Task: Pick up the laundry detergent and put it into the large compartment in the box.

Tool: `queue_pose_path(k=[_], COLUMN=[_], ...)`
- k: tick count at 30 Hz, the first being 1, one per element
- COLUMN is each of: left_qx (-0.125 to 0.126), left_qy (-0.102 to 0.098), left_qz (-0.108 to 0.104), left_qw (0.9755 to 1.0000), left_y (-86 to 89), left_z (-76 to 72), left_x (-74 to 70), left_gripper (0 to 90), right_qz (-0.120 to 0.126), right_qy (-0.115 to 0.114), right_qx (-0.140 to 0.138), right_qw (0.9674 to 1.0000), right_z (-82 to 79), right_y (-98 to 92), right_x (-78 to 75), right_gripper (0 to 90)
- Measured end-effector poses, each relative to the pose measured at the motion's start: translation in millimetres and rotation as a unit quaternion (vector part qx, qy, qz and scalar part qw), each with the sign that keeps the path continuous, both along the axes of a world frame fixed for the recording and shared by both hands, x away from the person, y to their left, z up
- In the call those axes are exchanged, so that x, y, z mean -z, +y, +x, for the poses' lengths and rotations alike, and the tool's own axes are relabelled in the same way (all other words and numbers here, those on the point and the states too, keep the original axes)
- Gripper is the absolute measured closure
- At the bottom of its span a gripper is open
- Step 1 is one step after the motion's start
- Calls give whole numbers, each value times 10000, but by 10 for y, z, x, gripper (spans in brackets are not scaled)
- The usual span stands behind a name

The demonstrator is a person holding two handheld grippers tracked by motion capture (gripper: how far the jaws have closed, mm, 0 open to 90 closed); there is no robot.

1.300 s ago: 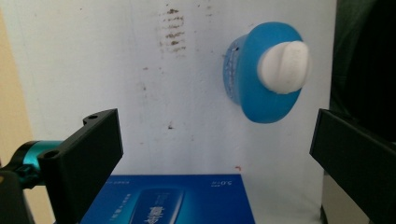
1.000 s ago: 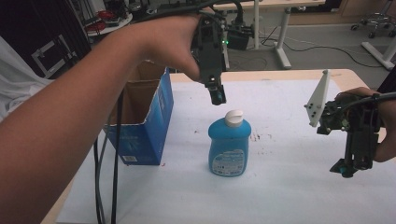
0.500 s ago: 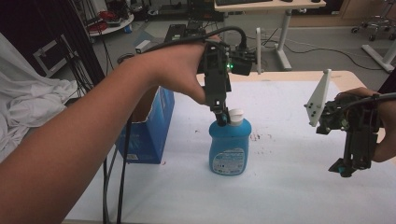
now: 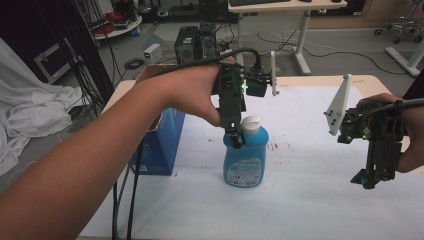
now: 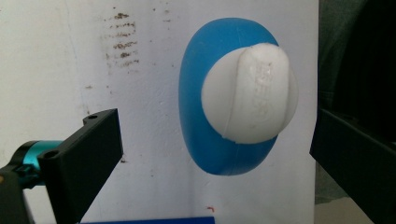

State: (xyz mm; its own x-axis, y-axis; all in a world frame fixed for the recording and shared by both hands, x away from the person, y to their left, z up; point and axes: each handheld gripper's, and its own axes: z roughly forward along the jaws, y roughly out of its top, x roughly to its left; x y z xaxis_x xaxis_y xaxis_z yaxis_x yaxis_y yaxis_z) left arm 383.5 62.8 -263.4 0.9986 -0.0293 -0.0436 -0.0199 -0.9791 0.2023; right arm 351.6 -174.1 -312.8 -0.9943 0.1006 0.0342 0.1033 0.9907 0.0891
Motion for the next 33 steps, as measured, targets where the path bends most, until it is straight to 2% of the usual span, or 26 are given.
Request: queue_pose_path(k=[11,33], left_qx=[16,93], left_qy=[42,6], left_qz=[15,304], left_qw=[10000,9995], left_y=[-54,-220], left_z=[-35,-64], left_x=[112,334], left_gripper=[25,25], right_qz=[-2,-3], right_qy=[-10,23], right_qx=[-23,-9], right_qw=[10000,10000], right_z=[1,2], right_y=[14,10], right_x=[14,54], right_gripper=[14,14])
